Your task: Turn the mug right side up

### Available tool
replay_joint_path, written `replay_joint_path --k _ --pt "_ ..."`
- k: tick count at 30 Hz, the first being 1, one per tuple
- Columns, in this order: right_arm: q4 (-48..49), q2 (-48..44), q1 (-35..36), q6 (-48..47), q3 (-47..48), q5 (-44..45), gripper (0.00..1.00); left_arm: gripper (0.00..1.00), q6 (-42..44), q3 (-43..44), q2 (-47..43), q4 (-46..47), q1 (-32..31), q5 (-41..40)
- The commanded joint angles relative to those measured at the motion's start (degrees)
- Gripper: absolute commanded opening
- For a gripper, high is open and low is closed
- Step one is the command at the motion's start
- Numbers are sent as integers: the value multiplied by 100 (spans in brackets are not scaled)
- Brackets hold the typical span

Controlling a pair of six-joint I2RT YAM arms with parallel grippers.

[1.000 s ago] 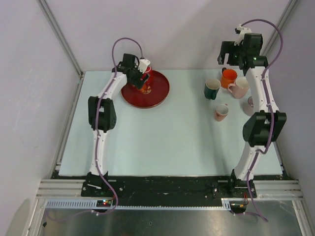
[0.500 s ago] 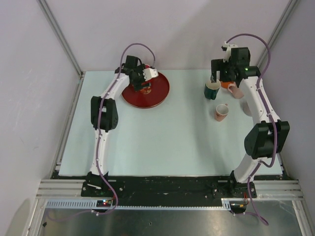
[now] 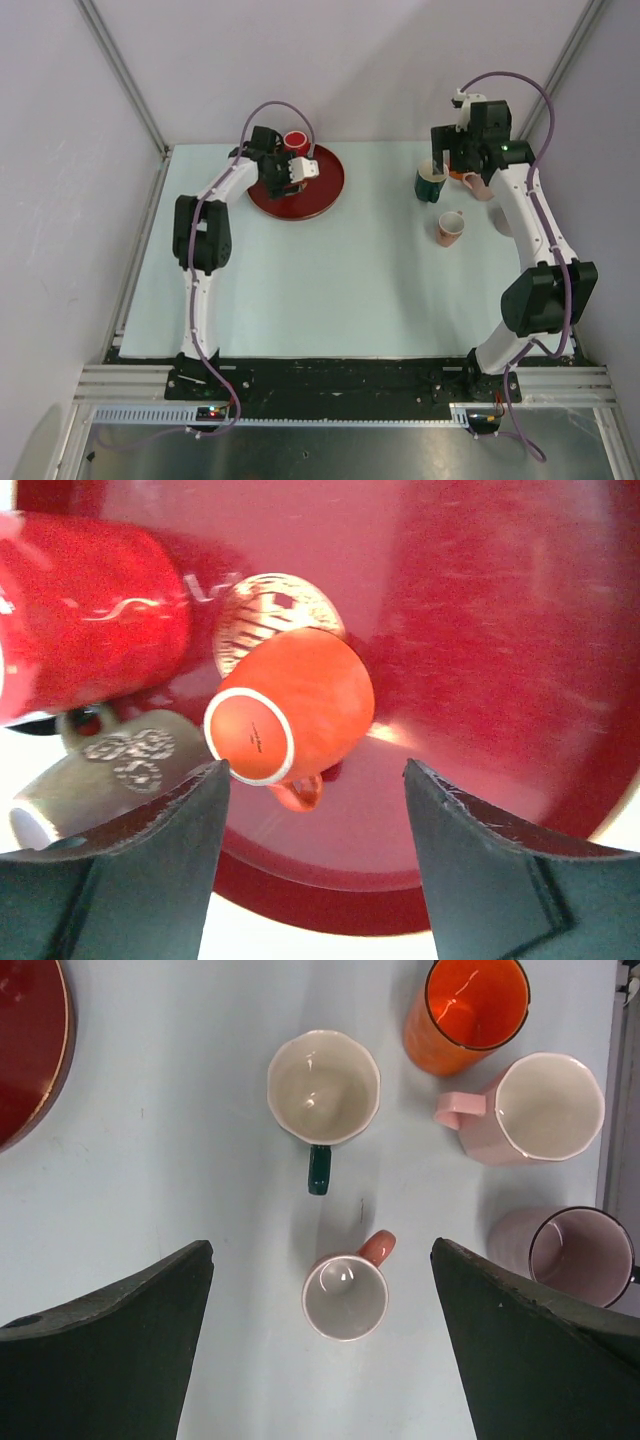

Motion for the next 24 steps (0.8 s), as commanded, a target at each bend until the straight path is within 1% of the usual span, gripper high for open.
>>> replay_joint_path --k 1,3,5,7,9,11,13,15,17,21,24 --pt "71 -203 54 -86 -111 116 95 76 -345 -720 -770 -460 -96 838" --pt "100 -222 66 -81 -184 122 96 81 -597 -827 -841 -458 -127 810" --pt "119 -231 73 -73 -244 99 95 86 -987 -720 -764 -453 -159 638" --pt "121 -239 86 -62 -281 51 96 94 -1434 -436 -591 -458 -195 436" --pt "122 -237 100 -64 -292 31 95 98 -2042 48 -306 -455 -209 276" --pt "104 -237 112 -71 -295 43 96 99 -2830 868 88 -452 -219 -82" --pt "78 -241 115 -79 -300 60 95 99 -3310 1354 406 -469 -252 -552" --pt "54 -264 123 -88 -330 97 95 100 -3390 1418 532 -476 -291 -883" --pt "39 -287 125 -110 -370 141 96 99 -3232 1221 506 -490 -329 -992" --pt "35 -302 120 -114 -446 183 95 96 -2687 755 316 -528 -357 -946" --pt "34 -256 125 -56 -441 154 96 93 -2425 652 285 -578 -373 -873"
